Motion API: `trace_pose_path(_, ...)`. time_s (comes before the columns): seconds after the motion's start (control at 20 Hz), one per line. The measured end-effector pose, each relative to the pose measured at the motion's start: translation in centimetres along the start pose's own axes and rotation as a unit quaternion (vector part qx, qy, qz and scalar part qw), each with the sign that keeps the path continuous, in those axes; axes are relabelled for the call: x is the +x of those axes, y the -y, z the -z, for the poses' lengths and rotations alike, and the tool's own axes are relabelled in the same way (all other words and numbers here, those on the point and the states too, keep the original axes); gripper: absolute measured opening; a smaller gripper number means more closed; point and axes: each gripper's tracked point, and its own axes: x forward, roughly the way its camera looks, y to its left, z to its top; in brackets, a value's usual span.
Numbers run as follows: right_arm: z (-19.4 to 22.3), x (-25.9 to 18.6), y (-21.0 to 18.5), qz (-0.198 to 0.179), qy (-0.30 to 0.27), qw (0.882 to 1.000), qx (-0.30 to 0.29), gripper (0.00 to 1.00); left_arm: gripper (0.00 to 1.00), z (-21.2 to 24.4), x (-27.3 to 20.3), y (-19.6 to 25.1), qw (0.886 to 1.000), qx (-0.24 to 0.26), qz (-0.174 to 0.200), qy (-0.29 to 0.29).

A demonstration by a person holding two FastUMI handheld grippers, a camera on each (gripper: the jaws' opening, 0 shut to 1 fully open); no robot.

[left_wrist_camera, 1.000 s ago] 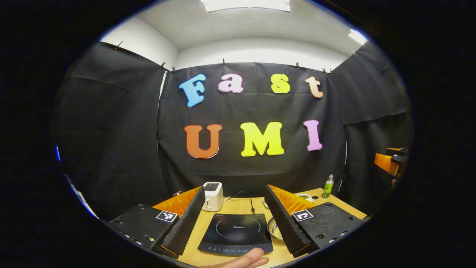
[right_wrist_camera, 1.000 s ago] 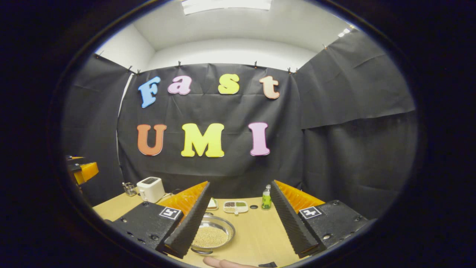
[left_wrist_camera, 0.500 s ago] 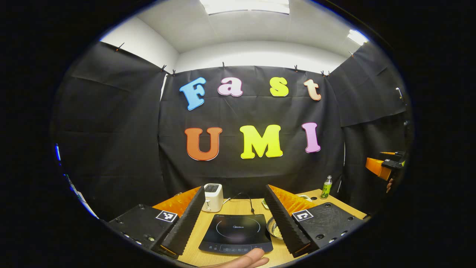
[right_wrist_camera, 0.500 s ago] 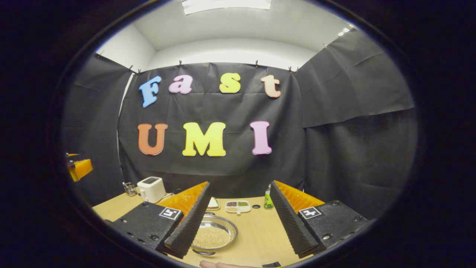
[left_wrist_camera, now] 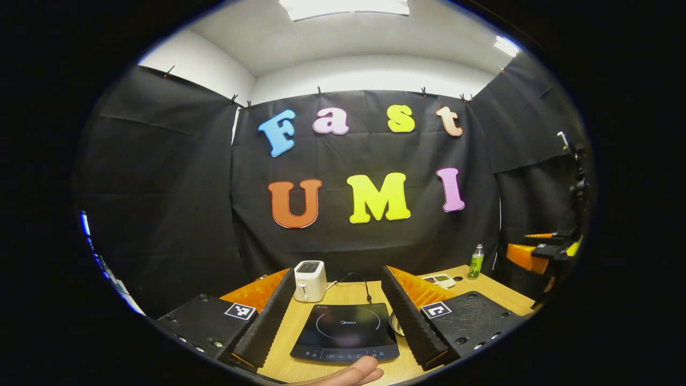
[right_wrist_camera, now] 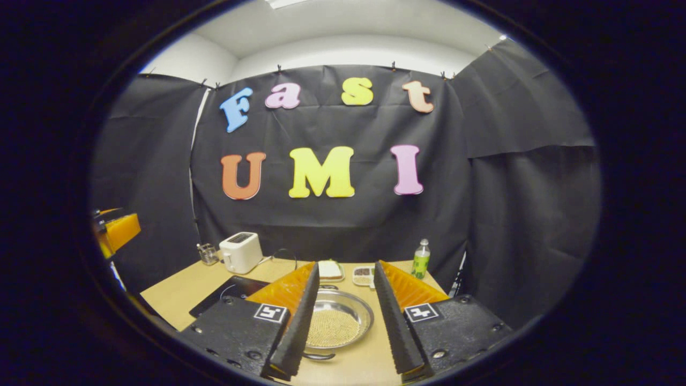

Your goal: First push the handle of the pot to place it horizontally, then grasp the pot with both hands and set it on the induction cooktop.

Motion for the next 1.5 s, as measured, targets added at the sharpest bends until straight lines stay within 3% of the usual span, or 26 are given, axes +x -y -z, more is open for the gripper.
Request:
trace_pose_path(0.15, 3.1, 1.2, -1.6, -0.010, -0.042, 0.999, 0.007, 0.51, 0.96, -0.2, -0.1, -0.5, 1.000, -0.003, -0.009, 0.008)
trace_pose_path(0.25, 5.5, 2.0, -3.1, -0.027, -0.075, 0.997, 0.016, 0.33, 0.96, -0.2, -0.3, -0.5, 1.000, -0.005, -0.008, 0.009)
trace_pose_path(0.35, 8.0, 2.4, -4.6, -0.043, -0.116, 0.991, 0.044, 0.05, 0.96, -0.1, -0.4, -0.4, 1.000, -0.005, -0.005, 0.010)
trace_pose_path(0.4, 8.8, 2.4, -5.2, -0.049, -0.130, 0.989, 0.049, 0.00, 0.96, -0.2, -0.5, -0.7, 1.000, -0.006, -0.007, 0.012)
trace_pose_path(0.8, 17.7, 4.2, -8.7, -0.055, -0.228, 0.972, 0.016, 0.04, 0.96, -0.1, -1.3, -2.1, 0.999, -0.009, -0.013, 0.028)
trace_pose_path(0.95, 20.8, 4.5, -10.4, -0.067, -0.259, 0.964, 0.010, 0.00, 0.96, 0.6, -1.6, -2.3, 1.000, -0.007, -0.008, 0.024)
trace_pose_path(1.05, 22.7, 4.4, -11.5, -0.078, -0.279, 0.957, 0.002, 0.04, 0.96, 0.8, -1.4, -2.5, 1.000, -0.005, -0.010, 0.022)
trace_pose_path(1.35, 26.1, 4.3, -12.7, -0.090, -0.308, 0.947, -0.006, 0.04, 0.96, 0.8, -1.8, -2.9, 0.999, -0.022, -0.014, 0.022)
trace_pose_path(1.5, 26.7, 5.1, -11.8, -0.081, -0.307, 0.948, 0.023, 0.01, 0.96, 0.6, -2.2, -2.9, 0.999, -0.019, -0.012, 0.028)
